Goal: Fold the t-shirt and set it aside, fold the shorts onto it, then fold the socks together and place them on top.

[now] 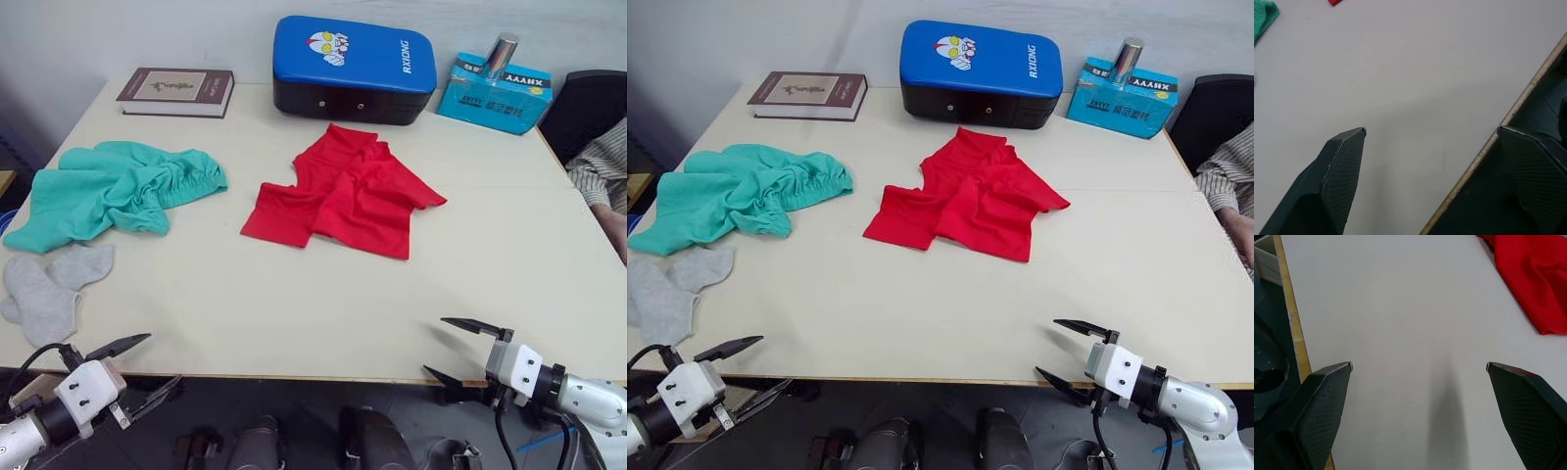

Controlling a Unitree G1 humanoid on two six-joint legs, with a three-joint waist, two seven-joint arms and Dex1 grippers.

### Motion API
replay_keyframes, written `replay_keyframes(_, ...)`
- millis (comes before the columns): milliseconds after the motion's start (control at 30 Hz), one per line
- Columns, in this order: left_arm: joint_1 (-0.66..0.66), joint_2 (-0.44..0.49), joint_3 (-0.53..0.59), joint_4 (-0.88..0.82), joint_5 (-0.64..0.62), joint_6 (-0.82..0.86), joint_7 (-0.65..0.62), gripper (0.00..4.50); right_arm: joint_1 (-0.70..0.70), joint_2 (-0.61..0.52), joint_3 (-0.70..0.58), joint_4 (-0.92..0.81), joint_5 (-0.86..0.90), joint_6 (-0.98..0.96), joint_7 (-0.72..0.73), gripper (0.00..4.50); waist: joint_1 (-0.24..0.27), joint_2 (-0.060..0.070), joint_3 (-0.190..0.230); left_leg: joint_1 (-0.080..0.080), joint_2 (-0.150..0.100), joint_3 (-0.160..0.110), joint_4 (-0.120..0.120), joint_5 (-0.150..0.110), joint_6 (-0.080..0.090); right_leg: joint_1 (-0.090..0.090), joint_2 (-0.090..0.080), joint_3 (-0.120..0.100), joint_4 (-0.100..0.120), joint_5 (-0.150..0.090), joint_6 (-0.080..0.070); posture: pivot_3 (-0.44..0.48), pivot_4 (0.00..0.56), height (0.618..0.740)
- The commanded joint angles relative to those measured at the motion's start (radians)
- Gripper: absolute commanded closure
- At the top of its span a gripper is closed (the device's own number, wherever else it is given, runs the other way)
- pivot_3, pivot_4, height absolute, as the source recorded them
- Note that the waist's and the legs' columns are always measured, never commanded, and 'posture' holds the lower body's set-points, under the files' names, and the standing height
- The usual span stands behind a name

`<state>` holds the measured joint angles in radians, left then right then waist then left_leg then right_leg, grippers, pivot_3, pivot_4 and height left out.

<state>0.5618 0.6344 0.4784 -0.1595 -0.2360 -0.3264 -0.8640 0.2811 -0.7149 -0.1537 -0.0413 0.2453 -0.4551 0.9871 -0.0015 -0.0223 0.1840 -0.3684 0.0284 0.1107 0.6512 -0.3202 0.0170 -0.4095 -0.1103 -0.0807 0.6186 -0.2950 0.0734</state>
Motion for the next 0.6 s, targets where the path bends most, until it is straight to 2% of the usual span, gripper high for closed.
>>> replay_keyframes(33,0.017,-0.006,0.001,-0.043,-0.009,0.001,0.014,0.0,-0.009,0.004,-0.006,0.001,0.018,-0.009,-0.004,0.01,0.0,0.0,0.0,0.0,0.0,0.0,0.0,0.0,0.0,0.0,0.0,0.0,0.0,0.0,0.0,0.0,0.15,0.74)
replay_keyframes(167,-0.01,0.006,0.004,-0.079,-0.084,0.075,0.007,0.0,-0.019,0.007,-0.005,-0.004,0.029,0.015,-0.009,0.01,0.0,0.0,0.0,0.0,0.0,0.0,0.001,0.0,0.0,0.0,0.0,0.0,0.001,0.0,0.0,0.0,0.15,0.74)
replay_keyframes(267,-0.08,0.045,0.001,-0.124,-0.183,0.228,0.01,0.0,-0.051,0.01,-0.021,-0.04,0.041,0.101,-0.058,0.01,0.002,0.0,0.0,0.0,0.0,0.0,0.001,0.002,0.004,0.0,0.0,0.0,0.001,0.0,0.0,0.0,0.15,0.74)
replay_keyframes(333,-0.142,0.087,-0.016,-0.147,-0.199,0.325,0.018,0.0,-0.095,0.007,-0.027,-0.072,0.051,0.151,-0.082,0.01,0.001,0.0,0.0,0.0,0.0,-0.001,0.002,0.003,0.004,0.0,0.0,0.0,0.002,0.0,0.0,0.0,0.15,0.74)
replay_keyframes(400,-0.238,0.135,-0.069,-0.143,-0.16,0.382,0.022,0.0,-0.165,-0.003,-0.016,-0.099,0.042,0.215,-0.107,0.01,0.0,0.001,0.0,0.0,0.0,-0.001,0.003,0.003,0.002,0.0,0.0,0.0,0.004,0.0,0.0,0.0,0.15,0.74)
replay_keyframes(500,-0.425,0.19,-0.186,-0.085,-0.031,0.408,0.057,0.0,-0.294,-0.01,0.026,-0.13,0.001,0.341,-0.147,0.01,-0.002,0.002,0.001,0.0,0.0,-0.001,0.003,0.004,0.002,0.0,0.0,0.0,0.005,0.0,0.0,0.0,0.15,0.74)
replay_keyframes(600,-0.594,0.208,-0.294,-0.023,0.062,0.414,0.065,0.0,-0.421,-0.015,0.111,-0.115,-0.107,0.444,-0.178,0.01,-0.004,0.002,0.001,0.0,0.0,0.0,0.003,0.007,-0.002,-0.002,0.001,0.0,0.006,0.0,0.0,0.0,0.15,0.74)
